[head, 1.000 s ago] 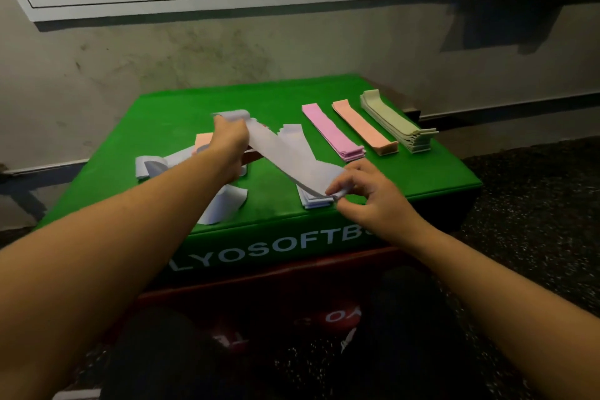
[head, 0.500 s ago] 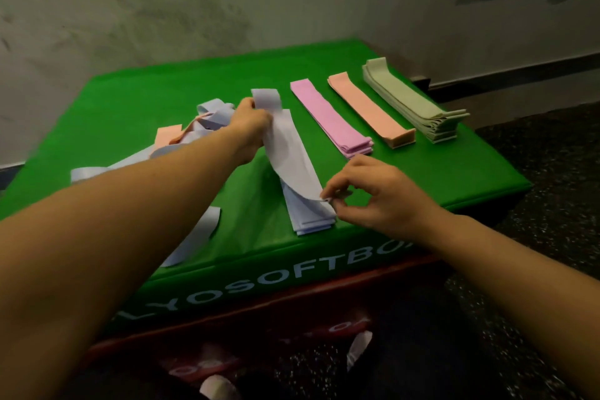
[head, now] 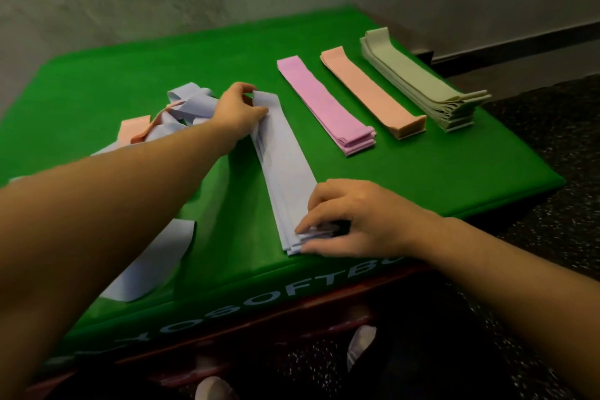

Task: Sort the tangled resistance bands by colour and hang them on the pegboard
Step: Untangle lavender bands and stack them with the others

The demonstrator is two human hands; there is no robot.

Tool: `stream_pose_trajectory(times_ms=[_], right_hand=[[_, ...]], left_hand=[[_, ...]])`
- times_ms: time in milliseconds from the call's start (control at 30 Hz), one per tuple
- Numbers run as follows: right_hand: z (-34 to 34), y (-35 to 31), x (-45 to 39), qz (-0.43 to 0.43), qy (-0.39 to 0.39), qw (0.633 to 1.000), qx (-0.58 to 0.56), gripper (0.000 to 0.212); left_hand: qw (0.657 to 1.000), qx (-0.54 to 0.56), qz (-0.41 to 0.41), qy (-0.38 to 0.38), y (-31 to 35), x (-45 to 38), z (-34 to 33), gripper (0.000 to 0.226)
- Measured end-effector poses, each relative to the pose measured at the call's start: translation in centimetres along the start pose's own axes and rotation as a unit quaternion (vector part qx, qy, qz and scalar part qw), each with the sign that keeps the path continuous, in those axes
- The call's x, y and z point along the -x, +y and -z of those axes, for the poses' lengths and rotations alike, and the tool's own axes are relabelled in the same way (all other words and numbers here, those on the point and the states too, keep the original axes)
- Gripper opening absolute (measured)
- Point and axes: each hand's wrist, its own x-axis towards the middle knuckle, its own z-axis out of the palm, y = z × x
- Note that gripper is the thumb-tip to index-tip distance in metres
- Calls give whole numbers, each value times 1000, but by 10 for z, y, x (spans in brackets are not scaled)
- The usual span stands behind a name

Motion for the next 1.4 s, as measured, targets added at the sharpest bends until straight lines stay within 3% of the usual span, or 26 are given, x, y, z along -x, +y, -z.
stream_pose_trajectory(times_ms=[133, 233, 333, 567, 733, 800, 867, 900, 1033, 1133, 1300, 1400], right_hand=[[9, -7, -8, -66, 45, 994, -72, 25], [13, -9, -19, -119, 89, 984, -99, 17], [12, -18, -35, -153, 78, 977, -124, 19], [-22, -58, -90, -146, -11, 985, -91, 22], [-63, -86, -119, -30, -154, 987, 31, 58], [-76, -87, -123, -21, -169, 981, 90, 44], [-78, -88, -125, -48, -150, 984, 88, 20], [-75, -89, -125, -76, -134, 986, 71, 18], [-54, -89, -123, -189, -32, 981, -39, 29], [-43, -89, -121, -253, 46, 954, -152, 29], [-37, -102, -125, -356, 98, 836, -406, 52], [-30, -117, -130, -399, 117, 802, -429, 53]], left_hand=[[999, -4, -25, 34, 1, 7, 14, 44], [998, -18, -53, 8, -3, 24, 33, 23], [995, -33, -95, -15, -12, 50, 63, 12], [971, -142, -190, -34, -54, 116, 137, 16], [955, -203, -213, -26, -84, 160, 165, 17], [946, -236, -221, -27, -96, 172, 168, 28], [941, -258, -218, -16, -106, 181, 167, 31], [939, -262, -221, -6, -110, 185, 165, 34], [944, -238, -227, 24, -121, 200, 150, 44], [954, -194, -226, 41, -129, 207, 141, 42], [948, -194, -238, 79, -132, 214, 137, 44], [935, -240, -248, 80, -133, 215, 136, 44]])
